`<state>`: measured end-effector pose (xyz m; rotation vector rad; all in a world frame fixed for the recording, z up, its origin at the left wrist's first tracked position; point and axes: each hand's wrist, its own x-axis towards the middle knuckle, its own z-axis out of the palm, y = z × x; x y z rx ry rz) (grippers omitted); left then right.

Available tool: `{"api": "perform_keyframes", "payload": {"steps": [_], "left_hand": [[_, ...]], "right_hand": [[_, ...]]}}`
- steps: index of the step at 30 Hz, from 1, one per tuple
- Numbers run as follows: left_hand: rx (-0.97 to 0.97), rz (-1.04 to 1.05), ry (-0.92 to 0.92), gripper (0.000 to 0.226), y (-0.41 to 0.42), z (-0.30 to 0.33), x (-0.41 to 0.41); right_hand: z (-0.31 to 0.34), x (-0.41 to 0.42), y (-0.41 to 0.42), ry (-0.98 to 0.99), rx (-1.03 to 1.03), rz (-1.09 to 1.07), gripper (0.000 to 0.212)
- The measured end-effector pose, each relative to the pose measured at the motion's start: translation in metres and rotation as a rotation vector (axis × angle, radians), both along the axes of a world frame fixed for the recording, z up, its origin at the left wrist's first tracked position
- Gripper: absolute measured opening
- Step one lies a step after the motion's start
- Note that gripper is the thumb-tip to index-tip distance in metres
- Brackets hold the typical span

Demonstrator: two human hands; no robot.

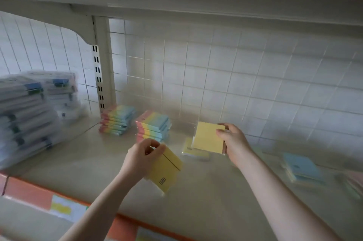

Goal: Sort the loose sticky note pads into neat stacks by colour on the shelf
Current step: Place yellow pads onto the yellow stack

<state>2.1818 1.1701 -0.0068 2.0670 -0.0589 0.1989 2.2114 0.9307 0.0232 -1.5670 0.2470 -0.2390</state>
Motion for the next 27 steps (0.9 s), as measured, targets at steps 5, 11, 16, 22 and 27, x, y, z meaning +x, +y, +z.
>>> {"api": "perform_keyframes", "payload": {"steps": [5,11,16,22,27], "left_hand": [[-0.045,0.003,0.032,0.012,0.006,-0.008,0.006],[-0.056,0.005,0.056,0.009,0.010,-0.015,0.009],[-0.041,0.010,0.052,0.008,0.013,-0.016,0.007],[0.001,0.003,0.056,0.007,0.012,-0.013,0.003],[0.013,0.007,0.036,0.007,0.014,-0.014,0.003]], "right_hand": [[-0.013,0.029,0.011,0.064,-0.046,-0.012,0.022],[0.000,0.040,0.005,-0.022,-0.245,-0.009,0.023],[0.025,0.052,0.001,-0.073,-0.666,0.352,0.017],[0.045,0.079,0.027,0.071,-1.162,0.787,0.017],[0.020,0.090,0.046,0.062,-1.219,0.916,0.017]]}}
